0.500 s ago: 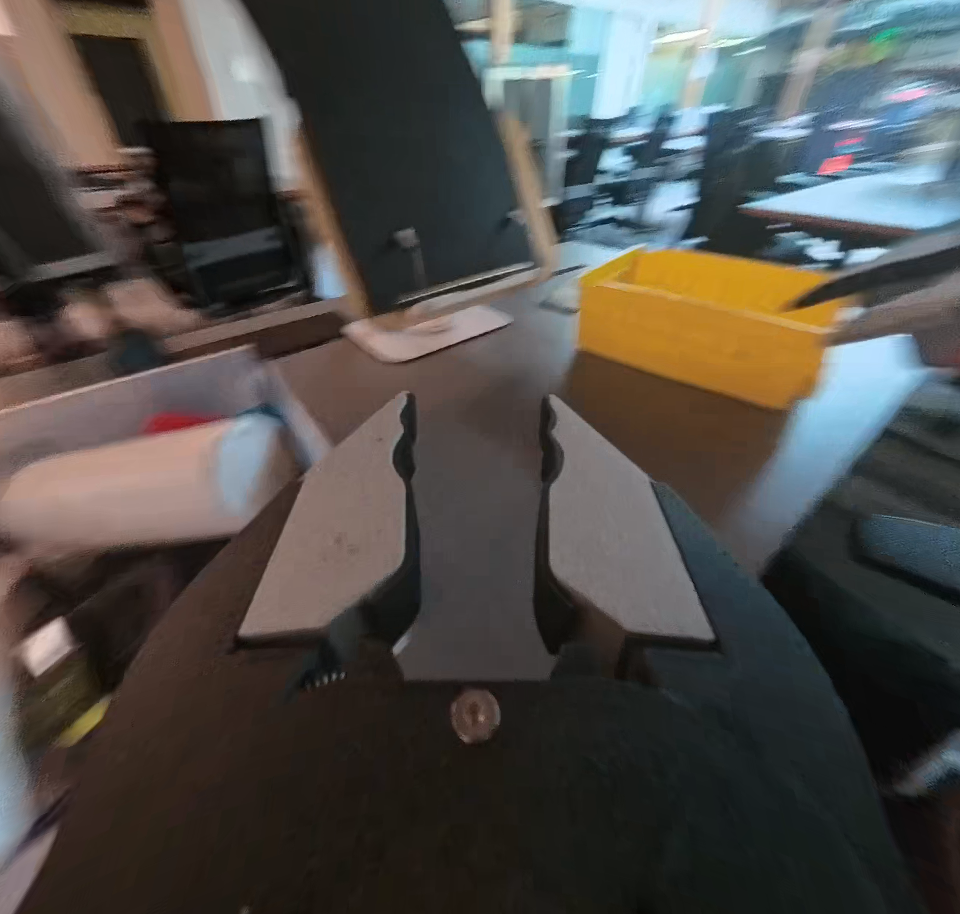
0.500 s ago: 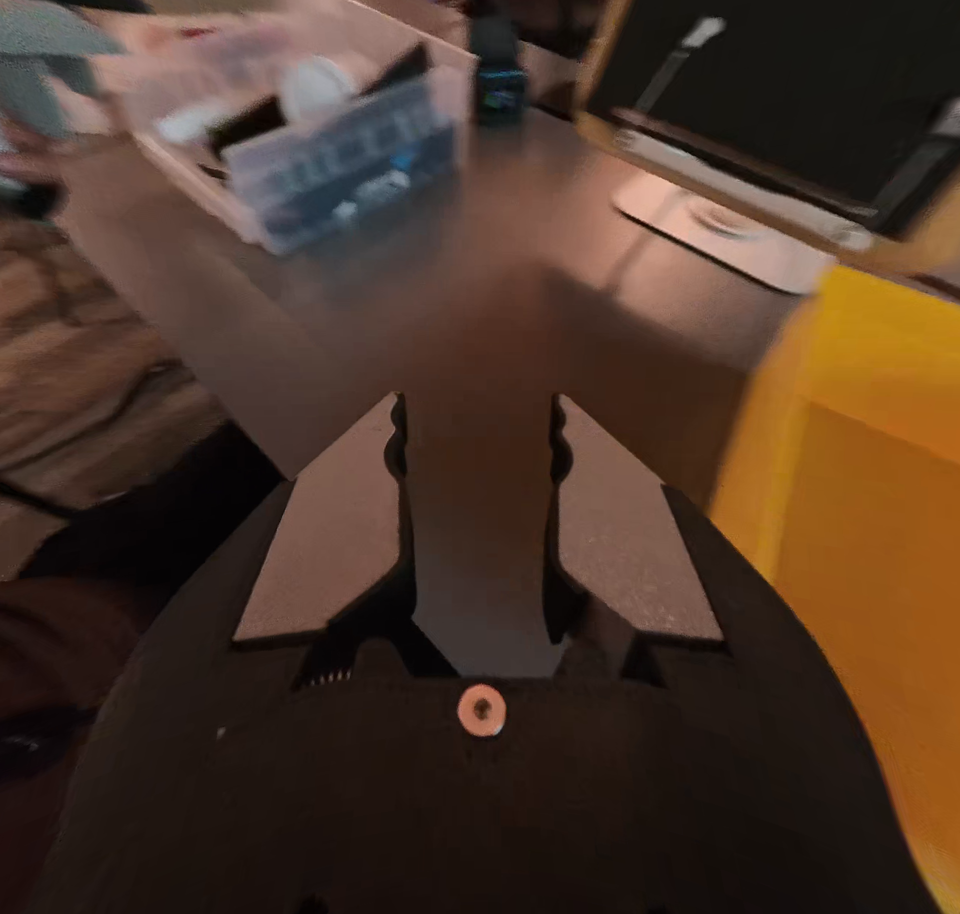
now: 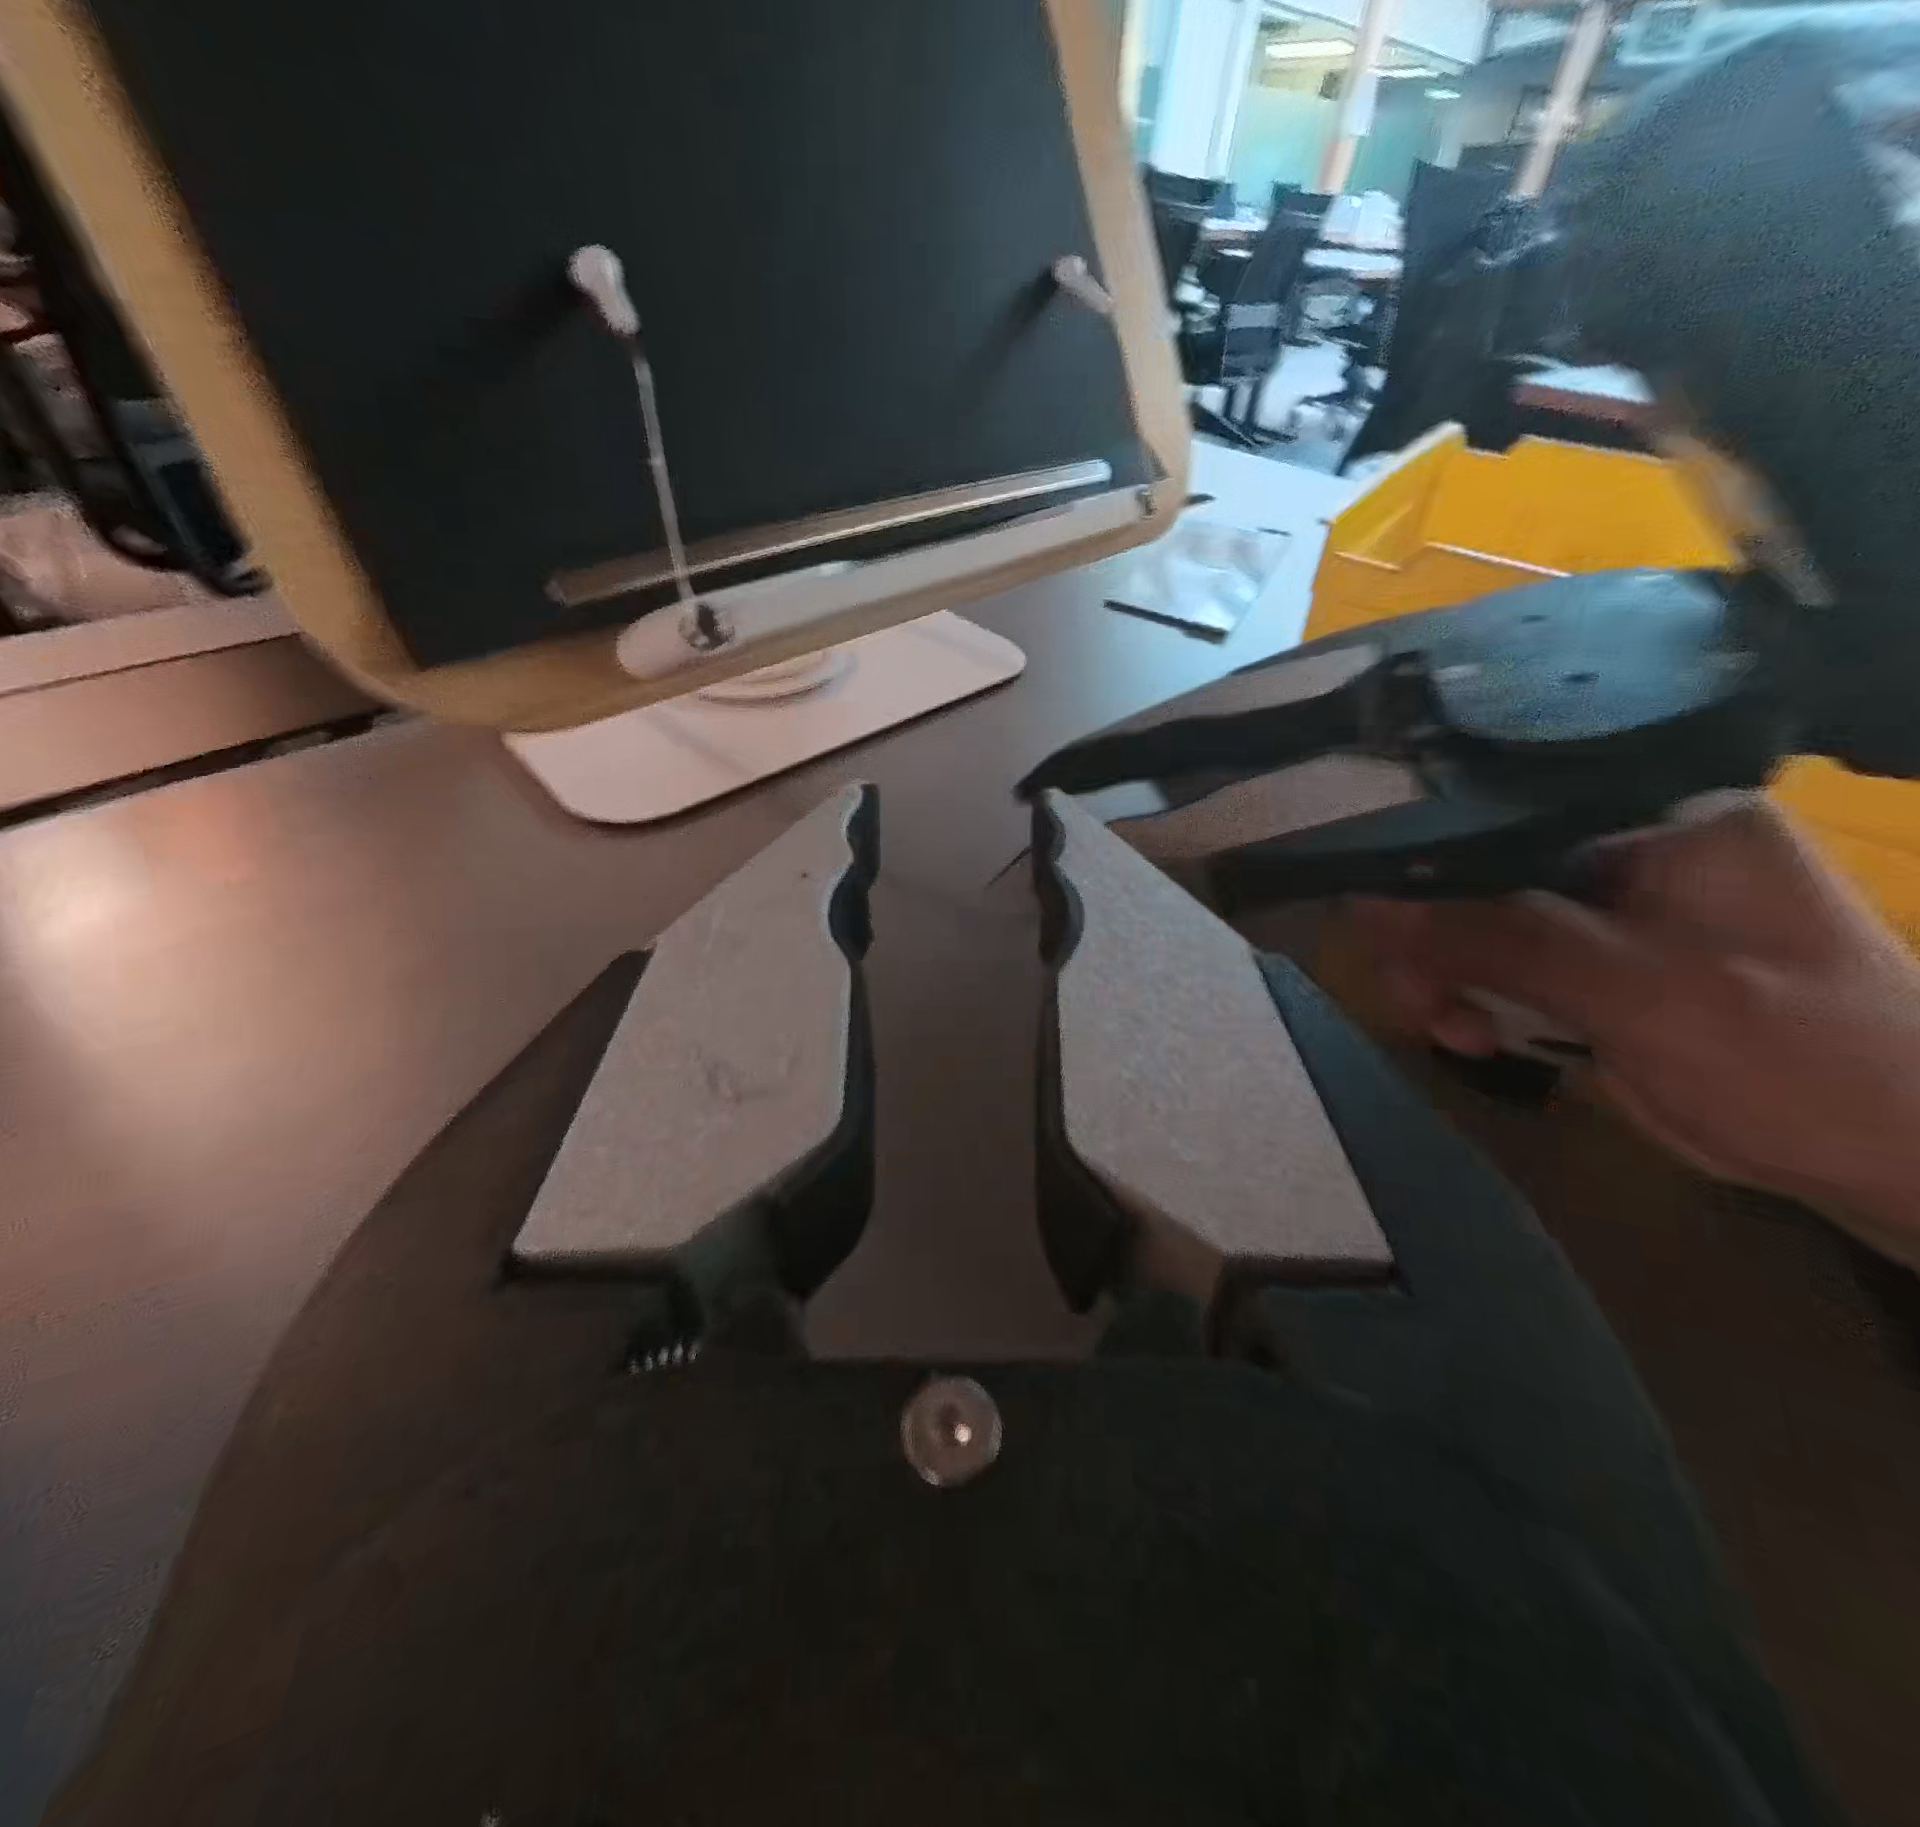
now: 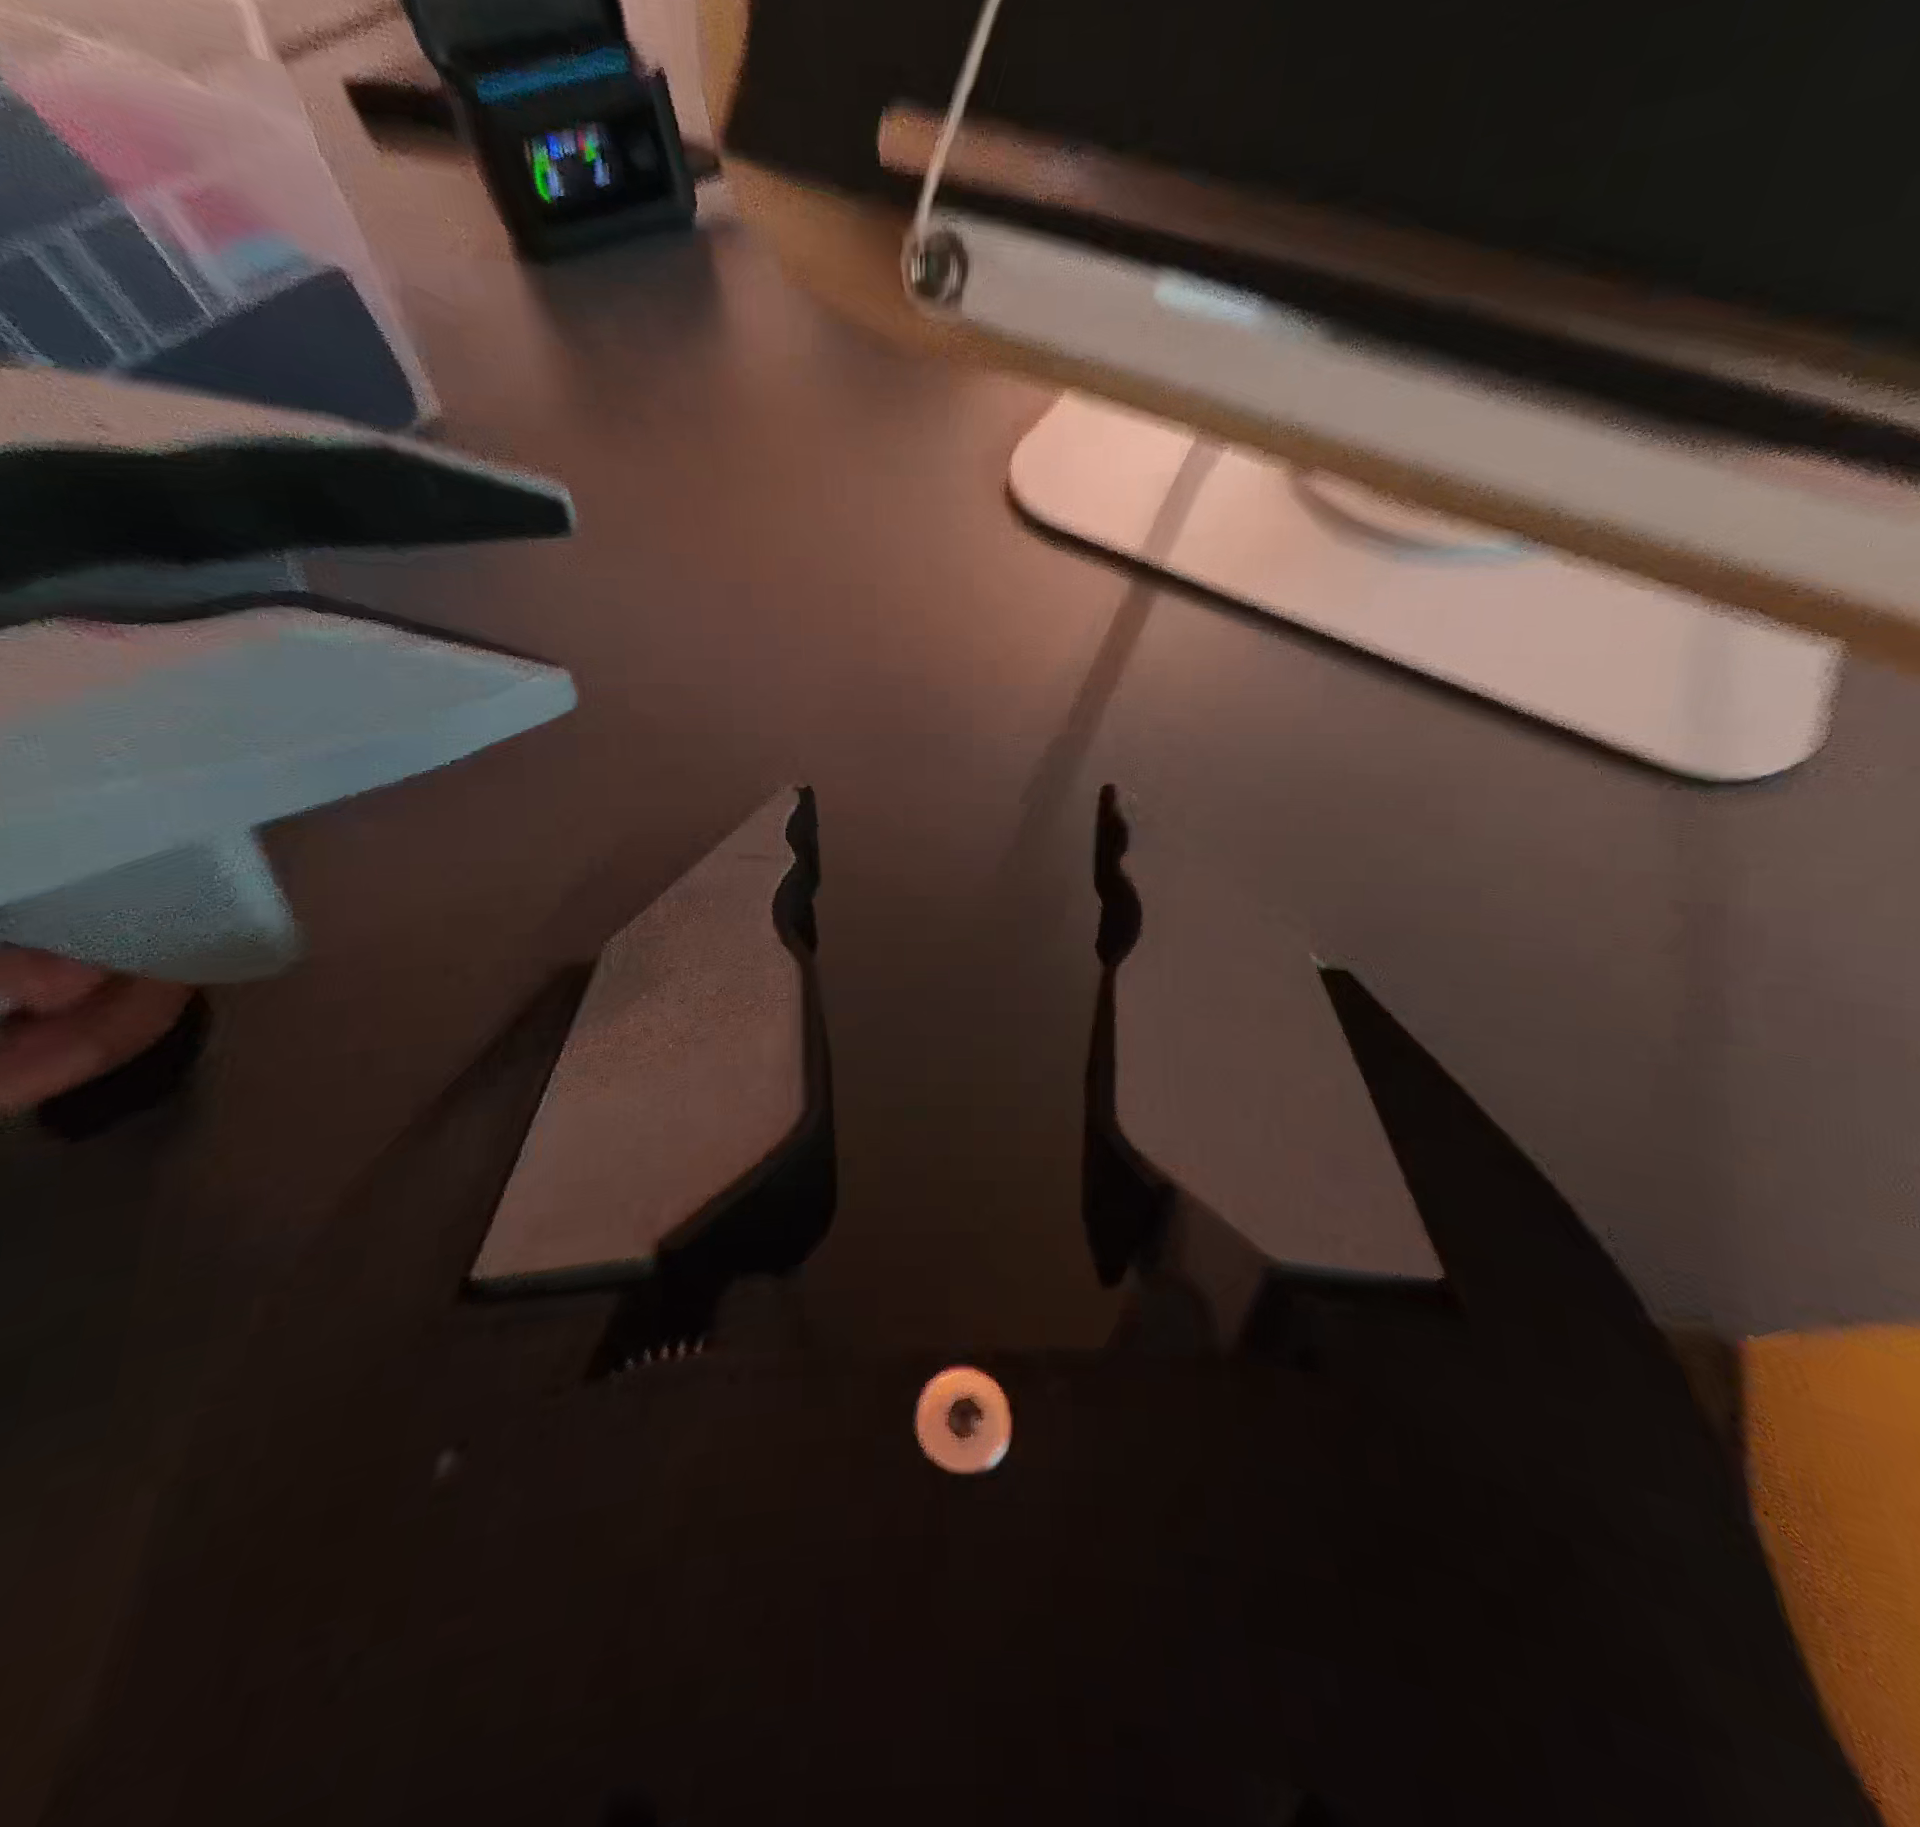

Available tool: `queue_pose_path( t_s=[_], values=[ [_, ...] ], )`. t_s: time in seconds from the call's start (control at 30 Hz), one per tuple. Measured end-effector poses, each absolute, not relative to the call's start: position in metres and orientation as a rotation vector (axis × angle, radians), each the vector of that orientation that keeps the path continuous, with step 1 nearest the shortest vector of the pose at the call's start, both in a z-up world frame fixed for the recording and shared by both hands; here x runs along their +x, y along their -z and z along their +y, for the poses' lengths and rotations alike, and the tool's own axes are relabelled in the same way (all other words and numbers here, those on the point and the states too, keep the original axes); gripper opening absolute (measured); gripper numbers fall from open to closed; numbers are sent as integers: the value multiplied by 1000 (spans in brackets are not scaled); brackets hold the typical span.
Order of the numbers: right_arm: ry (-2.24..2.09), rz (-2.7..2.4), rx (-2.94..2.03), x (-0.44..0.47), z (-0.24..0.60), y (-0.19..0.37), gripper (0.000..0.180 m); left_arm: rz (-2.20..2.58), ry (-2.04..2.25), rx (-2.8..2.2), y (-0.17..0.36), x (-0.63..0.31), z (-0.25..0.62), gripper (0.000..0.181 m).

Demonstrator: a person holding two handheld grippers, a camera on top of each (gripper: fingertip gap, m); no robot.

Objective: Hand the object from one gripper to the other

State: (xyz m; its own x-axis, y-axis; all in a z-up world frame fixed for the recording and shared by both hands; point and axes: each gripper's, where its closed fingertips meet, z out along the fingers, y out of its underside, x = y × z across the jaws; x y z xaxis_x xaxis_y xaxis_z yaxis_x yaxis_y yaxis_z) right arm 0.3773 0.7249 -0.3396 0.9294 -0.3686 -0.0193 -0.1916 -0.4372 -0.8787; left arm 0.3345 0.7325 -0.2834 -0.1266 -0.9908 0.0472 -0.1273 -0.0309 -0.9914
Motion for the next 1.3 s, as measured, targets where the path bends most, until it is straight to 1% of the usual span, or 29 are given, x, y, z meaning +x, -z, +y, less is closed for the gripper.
queue_pose_path(
  t_s=[0.03, 0.07, 0.1, 0.13, 0.17, 0.2, 0.27, 0.33, 0.53, 0.87, 1.3],
  values=[
    [152, 401, -2080, 376, 730, 344, 53, 1440, 1275, -1238, 282, 336, 727, 30],
    [143, 390, -2063, 378, 735, 341, 54, 1483, 1248, -1216, 283, 334, 725, 30],
    [165, 381, -2024, 382, 738, 337, 48, 1494, 1209, -1197, 286, 332, 726, 28],
    [161, 375, -2014, 382, 742, 335, 46, 1477, 1167, -1176, 288, 331, 729, 23],
    [146, 366, -2012, 381, 745, 335, 47, 1441, 1131, -1164, 288, 331, 733, 16],
    [131, 358, -2028, 379, 746, 337, 47, 1423, 1119, -1149, 285, 332, 735, 15],
    [116, 340, -2029, 377, 748, 337, 48, 1410, 1103, -1151, 284, 333, 738, 16],
    [91, 339, -2008, 375, 748, 334, 48, 1429, 1114, -1159, 286, 333, 736, 21],
    [10, 344, -1949, 371, 748, 327, 56, 1433, 1091, -1131, 285, 330, 732, 20],
    [40, 283, -1972, 361, 750, 328, 56, 1414, 1123, -1167, 285, 327, 737, 13],
    [38, 247, -1966, 354, 756, 326, 52, 1399, 1121, -1174, 284, 327, 741, 13]
  ],
)
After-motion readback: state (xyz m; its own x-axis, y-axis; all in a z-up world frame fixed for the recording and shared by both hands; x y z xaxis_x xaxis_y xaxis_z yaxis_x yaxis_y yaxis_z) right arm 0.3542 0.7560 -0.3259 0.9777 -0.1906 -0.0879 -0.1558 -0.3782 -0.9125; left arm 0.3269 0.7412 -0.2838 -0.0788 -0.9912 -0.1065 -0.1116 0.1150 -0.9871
